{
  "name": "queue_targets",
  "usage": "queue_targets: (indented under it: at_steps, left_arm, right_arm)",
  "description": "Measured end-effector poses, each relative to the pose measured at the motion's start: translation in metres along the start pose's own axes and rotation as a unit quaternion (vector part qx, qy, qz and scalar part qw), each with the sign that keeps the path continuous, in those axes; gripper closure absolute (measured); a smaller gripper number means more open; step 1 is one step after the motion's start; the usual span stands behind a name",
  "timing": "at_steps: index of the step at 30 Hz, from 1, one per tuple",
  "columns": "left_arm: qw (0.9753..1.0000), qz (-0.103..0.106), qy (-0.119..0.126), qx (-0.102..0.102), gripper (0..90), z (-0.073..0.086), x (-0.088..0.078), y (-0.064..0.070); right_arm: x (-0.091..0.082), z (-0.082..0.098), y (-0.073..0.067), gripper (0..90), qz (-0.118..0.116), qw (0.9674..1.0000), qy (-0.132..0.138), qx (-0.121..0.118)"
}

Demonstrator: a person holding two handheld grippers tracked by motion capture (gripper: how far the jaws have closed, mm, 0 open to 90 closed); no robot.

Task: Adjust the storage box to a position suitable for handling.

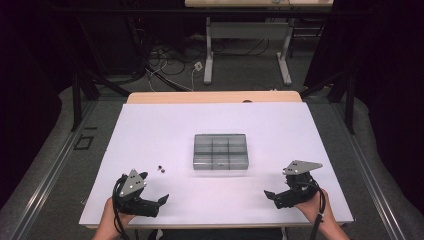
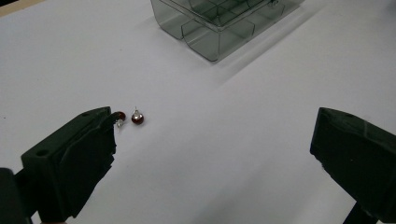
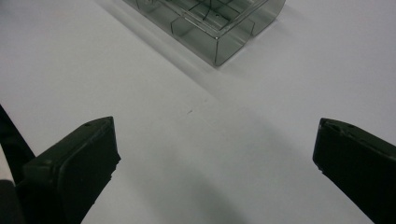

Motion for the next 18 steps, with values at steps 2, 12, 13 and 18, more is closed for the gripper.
queue_targets:
  at_steps: [2,12,13,18]
  left_arm:
    - [1.0000,0.000,0.000,-0.001,0.3,0.000,0.000,0.000]
    - [1.0000,-0.001,-0.005,-0.002,0.3,0.000,0.000,0.000]
    - [1.0000,-0.002,-0.003,-0.001,0.3,0.000,0.000,0.000]
    - [1.0000,-0.002,-0.003,-0.001,0.3,0.000,0.000,0.000]
  right_arm:
    - [0.003,-0.006,0.002,0.0,0.002,1.0000,-0.006,-0.004]
    - [0.026,-0.029,0.010,0.0,-0.006,0.9997,-0.008,-0.021]
    - [0.031,-0.034,0.012,0.0,-0.004,0.9997,-0.010,-0.023]
    - [0.042,-0.042,0.019,3.7,-0.004,0.9997,-0.014,-0.017]
Point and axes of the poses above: each handheld gripper's, and its own axes: x roughly forward along the jaws, z roughly out of its underside, y roughly to its right, the point moved 1 cm from there along x, roughly forward along the jaws, and after that the axes turned 5 degrees about -z, right-handed, at the moved point
